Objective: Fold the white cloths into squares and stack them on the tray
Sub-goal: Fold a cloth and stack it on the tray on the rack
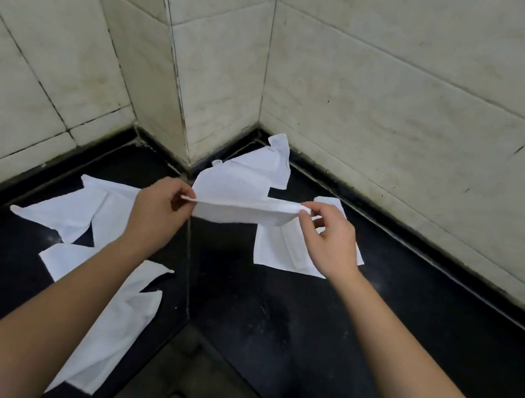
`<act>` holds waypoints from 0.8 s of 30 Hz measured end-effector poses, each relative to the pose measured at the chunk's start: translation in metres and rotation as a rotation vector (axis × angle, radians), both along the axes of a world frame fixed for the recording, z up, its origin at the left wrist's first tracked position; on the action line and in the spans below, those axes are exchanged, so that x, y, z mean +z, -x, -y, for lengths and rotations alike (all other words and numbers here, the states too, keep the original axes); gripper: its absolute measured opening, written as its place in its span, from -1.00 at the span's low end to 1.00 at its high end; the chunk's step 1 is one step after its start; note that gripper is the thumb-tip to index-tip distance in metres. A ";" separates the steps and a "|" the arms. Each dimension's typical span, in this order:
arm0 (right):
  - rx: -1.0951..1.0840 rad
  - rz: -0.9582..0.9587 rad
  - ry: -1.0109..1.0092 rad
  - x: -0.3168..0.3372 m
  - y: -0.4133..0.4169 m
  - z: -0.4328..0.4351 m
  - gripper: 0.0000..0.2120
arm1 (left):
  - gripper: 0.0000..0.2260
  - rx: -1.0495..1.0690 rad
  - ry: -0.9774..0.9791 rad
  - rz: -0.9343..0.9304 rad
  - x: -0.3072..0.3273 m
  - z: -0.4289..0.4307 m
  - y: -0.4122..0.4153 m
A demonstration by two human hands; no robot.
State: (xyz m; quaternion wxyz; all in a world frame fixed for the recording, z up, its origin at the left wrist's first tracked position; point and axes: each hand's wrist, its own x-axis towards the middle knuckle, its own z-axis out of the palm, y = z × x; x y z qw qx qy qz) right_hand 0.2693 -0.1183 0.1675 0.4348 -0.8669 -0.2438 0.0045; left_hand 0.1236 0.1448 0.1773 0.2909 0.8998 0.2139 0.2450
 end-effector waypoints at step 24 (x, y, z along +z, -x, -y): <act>0.139 -0.794 0.309 -0.144 0.090 0.067 -0.85 | -0.83 -0.282 0.135 -0.616 -0.165 0.047 0.132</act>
